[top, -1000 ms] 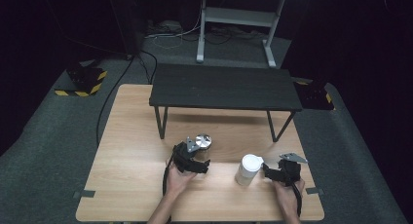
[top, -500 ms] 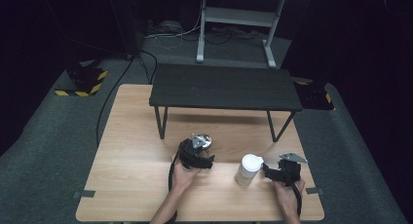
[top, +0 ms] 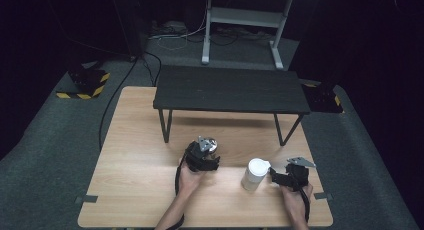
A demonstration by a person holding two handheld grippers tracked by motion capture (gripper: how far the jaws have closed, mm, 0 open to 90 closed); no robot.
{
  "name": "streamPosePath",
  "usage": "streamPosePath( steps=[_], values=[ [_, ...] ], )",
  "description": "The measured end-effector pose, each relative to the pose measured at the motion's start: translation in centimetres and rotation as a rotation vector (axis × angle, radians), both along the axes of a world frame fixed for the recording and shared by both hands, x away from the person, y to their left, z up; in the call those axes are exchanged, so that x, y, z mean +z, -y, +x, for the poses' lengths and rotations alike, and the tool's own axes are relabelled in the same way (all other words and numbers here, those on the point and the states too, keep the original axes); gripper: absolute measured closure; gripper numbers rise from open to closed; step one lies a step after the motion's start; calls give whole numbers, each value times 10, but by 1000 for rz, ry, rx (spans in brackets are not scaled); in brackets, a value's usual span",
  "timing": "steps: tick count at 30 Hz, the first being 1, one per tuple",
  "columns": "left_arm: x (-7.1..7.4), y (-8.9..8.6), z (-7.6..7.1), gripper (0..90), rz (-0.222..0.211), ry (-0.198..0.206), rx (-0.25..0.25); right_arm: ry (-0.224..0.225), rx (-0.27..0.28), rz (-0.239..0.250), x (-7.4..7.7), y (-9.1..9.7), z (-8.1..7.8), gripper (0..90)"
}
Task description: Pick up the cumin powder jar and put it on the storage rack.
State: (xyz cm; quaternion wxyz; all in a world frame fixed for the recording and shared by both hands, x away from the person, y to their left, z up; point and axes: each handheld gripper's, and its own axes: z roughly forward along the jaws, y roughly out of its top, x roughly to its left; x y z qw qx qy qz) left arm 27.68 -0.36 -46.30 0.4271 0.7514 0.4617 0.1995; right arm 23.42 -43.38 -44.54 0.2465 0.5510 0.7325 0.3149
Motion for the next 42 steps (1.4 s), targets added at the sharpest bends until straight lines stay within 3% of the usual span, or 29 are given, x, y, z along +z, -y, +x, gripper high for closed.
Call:
streamPosePath(
  steps=[1,2,14,27,28,42],
  values=[
    [0,0,0,236,0,0,0,0,0,0,0,0,0,96],
    [10,-4,5,236,57,-28,-45,0,0,0,0,0,0,96],
    [1,-1,2,309,12,-4,-7,0,0,0,0,0,0,96],
    [5,-1,3,318,47,-7,-22,1,-1,-1,0,0,0,97],
    [17,-5,9,318,113,-43,-74,1,-1,-1,0,0,0,97],
    [28,-17,6,319,94,-36,-85,2,0,-2,0,0,0,97]
  ],
)
